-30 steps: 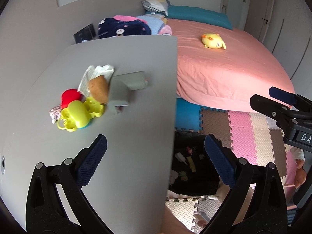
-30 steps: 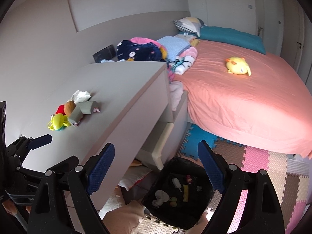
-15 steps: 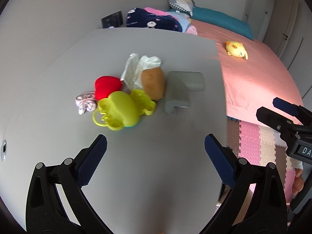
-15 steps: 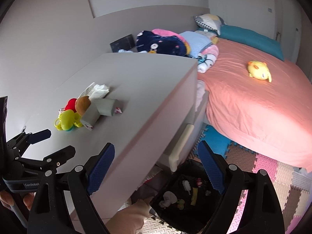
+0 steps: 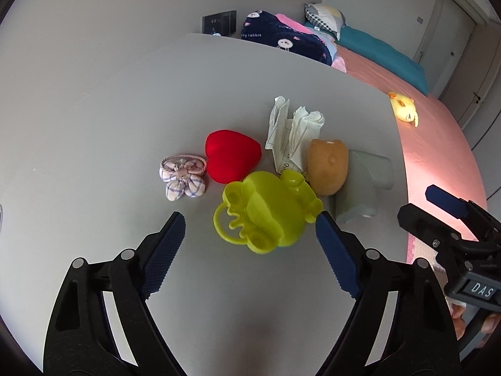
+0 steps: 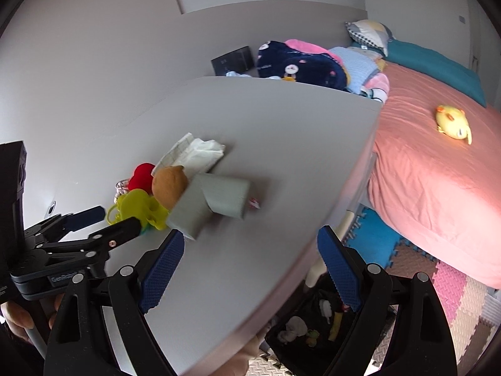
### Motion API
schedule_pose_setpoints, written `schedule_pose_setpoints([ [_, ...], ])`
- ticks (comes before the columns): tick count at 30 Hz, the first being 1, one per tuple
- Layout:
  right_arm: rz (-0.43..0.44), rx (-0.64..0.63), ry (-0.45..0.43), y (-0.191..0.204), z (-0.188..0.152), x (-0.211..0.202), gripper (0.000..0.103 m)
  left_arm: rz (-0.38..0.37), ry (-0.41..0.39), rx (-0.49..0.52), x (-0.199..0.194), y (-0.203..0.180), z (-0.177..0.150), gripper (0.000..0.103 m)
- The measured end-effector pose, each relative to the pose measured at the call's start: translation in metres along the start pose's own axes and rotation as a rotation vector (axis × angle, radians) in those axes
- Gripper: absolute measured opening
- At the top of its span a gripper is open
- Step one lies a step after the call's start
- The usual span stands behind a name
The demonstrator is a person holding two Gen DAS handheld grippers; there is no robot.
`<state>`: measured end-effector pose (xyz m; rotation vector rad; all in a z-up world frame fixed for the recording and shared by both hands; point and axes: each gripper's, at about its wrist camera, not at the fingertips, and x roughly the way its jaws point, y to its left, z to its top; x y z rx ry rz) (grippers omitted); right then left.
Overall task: Collect trash
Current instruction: 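Grasp the yellow-green silicone toy with the left gripper while the right grasps the grey foam block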
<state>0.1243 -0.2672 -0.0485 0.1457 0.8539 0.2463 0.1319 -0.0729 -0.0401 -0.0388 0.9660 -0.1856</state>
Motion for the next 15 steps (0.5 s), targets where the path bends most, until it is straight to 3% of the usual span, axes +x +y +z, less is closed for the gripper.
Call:
schedule_pose_setpoints([
  [4,0.005,0.009,0.002,0.001,0.004,0.007,0.087,-0.028,0.022,-0.002,0.012,0.002,0.004,0.075],
  [10,0.013,0.024,0.013,0.002,0.01,0.02,0.087,-0.036,0.014,0.017,0.015,0.004,0.007,0.054],
  [15,0.059,0.038,0.008,0.006,0.014,0.029,0.087,-0.017,-0.004,0.028,0.014,0.01,0.007,0.054],
])
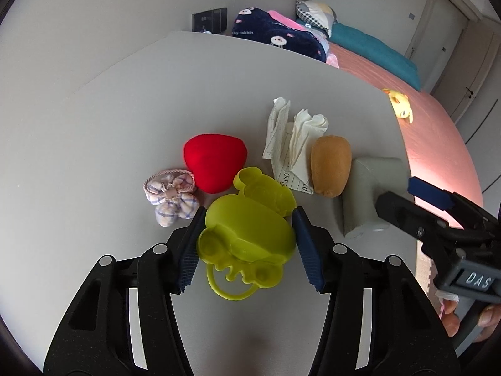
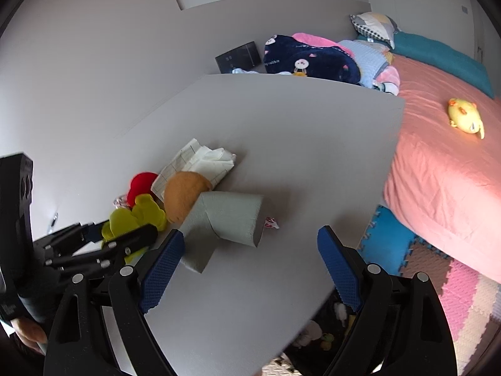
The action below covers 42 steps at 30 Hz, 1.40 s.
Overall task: Collect trash
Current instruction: 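Grasp the yellow-green silicone toy with the left gripper while the right grasps the grey foam block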
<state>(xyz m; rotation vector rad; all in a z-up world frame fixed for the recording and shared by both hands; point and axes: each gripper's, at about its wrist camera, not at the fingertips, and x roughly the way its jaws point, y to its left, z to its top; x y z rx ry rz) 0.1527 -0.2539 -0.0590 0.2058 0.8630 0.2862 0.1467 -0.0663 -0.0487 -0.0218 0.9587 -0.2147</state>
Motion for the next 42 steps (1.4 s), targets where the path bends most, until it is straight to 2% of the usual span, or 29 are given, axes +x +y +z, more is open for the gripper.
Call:
schedule_pose_setpoints([
  [6,0.054,0.008,0.012,0.01,0.005,0.016,0.088,0.014,-0.004,-0.035,-0.002,0.017,0.0,0.054],
  [13,0.051,-0.02,-0.012,0.027,0.009,0.029,0.088,0.011,-0.004,-0.058,-0.002,0.026,0.001,0.054],
  [17,0.022,-0.059,-0.02,0.033,0.01,0.033,0.073,0.014,-0.005,-0.061,-0.002,0.028,0.001,0.054],
  [19,0.06,-0.046,-0.02,0.033,0.009,0.033,0.066,0.016,-0.006,-0.063,-0.002,0.029,0.0,0.054],
  [20,0.074,-0.041,-0.023,0.034,0.008,0.032,0.055,0.016,-0.006,-0.065,-0.002,0.029,0.0,0.054],
  [31,0.075,-0.026,-0.036,0.03,0.007,0.015,0.053,0.038,-0.008,-0.049,-0.004,0.024,0.002,0.054],
  [42,0.064,-0.04,-0.077,0.033,-0.001,-0.026,0.053,0.006,-0.056,-0.042,-0.033,0.008,-0.007,0.054],
])
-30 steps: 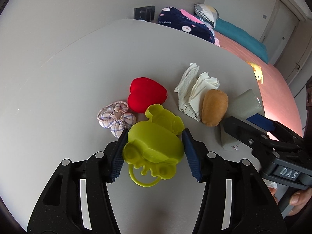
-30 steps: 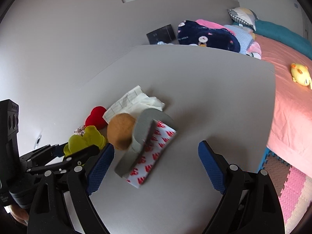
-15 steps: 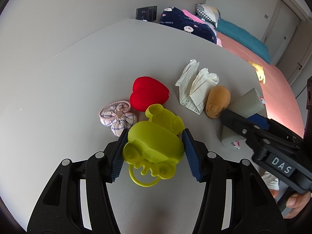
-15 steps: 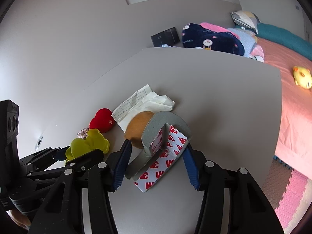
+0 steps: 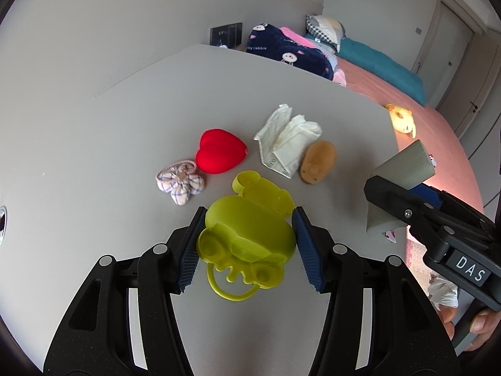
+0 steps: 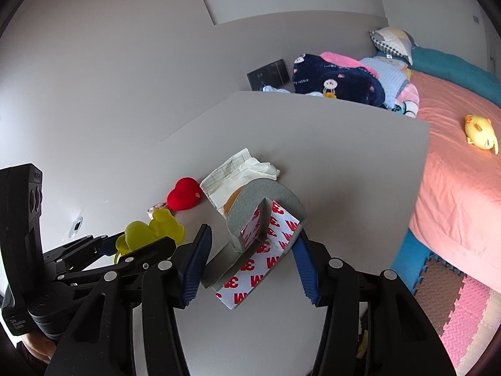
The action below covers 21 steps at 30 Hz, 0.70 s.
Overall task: Collect trash
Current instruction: 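Grasp the yellow-green silicone toy with the left gripper while the right grasps the grey foam block, then carry the yellow toy and grey block over the black bin and release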
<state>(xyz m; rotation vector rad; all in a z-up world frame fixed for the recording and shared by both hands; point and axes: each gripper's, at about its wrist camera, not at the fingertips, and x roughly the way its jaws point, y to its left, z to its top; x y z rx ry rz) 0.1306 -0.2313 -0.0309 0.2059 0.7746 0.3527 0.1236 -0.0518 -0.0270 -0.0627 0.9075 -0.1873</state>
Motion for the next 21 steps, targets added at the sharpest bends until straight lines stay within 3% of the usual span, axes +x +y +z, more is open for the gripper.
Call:
schedule_pose_setpoints([
  [21,-0.09,0.021,-0.083,-0.021,-0.048,-0.103,0.053,-0.09,-0.061,0.099,-0.051,-0.067,-0.038,0.054],
])
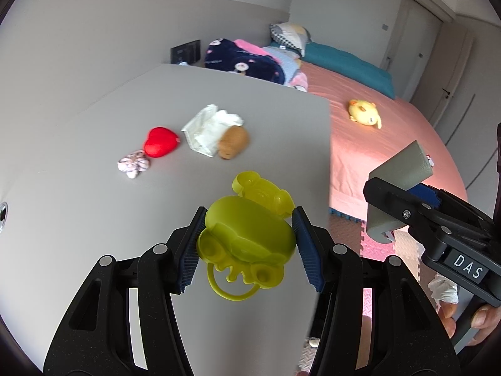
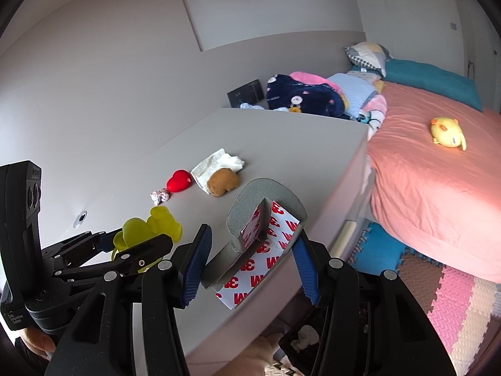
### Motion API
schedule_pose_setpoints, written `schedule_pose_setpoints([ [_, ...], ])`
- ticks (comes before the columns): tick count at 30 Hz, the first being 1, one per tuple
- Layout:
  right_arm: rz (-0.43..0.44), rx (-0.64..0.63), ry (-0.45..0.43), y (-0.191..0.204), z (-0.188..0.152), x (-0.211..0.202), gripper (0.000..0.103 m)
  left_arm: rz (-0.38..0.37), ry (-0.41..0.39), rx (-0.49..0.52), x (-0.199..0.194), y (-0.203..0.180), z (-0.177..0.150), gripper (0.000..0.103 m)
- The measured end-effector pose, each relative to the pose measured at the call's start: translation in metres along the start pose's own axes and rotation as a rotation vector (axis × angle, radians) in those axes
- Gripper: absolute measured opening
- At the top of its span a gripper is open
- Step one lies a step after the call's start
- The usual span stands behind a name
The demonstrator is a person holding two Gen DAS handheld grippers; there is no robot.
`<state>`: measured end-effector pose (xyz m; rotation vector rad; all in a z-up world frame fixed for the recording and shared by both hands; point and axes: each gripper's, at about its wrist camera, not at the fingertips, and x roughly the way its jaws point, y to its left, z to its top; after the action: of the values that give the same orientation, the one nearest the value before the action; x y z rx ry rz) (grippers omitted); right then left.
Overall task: Collect trash
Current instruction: 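Carry the yellow toy and grey block over the black bin and release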
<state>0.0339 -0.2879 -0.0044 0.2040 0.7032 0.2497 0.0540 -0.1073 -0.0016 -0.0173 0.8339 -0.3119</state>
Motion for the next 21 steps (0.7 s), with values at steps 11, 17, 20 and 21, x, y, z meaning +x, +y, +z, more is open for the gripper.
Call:
schedule_pose_setpoints([
  [11,-0.056,0.024,-0.037,-0.026,-0.019,-0.046,0.053,-0.062,-0.007,0.082,-0.009,-0.054,-0.015,0.054],
  [17,-0.09,0.045,-0.044,-0.043,-0.03,-0.064,0.053,-0.094,-0.001,0.117,-0.008,-0.077,-0.021,0.054],
  [20,-0.107,0.057,-0.05,-0.051,-0.033,-0.071,0.053,-0.108,0.004,0.139,-0.008,-0.089,-0.023,0.054],
  [21,-0.111,0.061,-0.052,-0.054,-0.034,-0.073,0.053,-0.112,0.007,0.147,-0.007,-0.093,-0.024,0.054],
])
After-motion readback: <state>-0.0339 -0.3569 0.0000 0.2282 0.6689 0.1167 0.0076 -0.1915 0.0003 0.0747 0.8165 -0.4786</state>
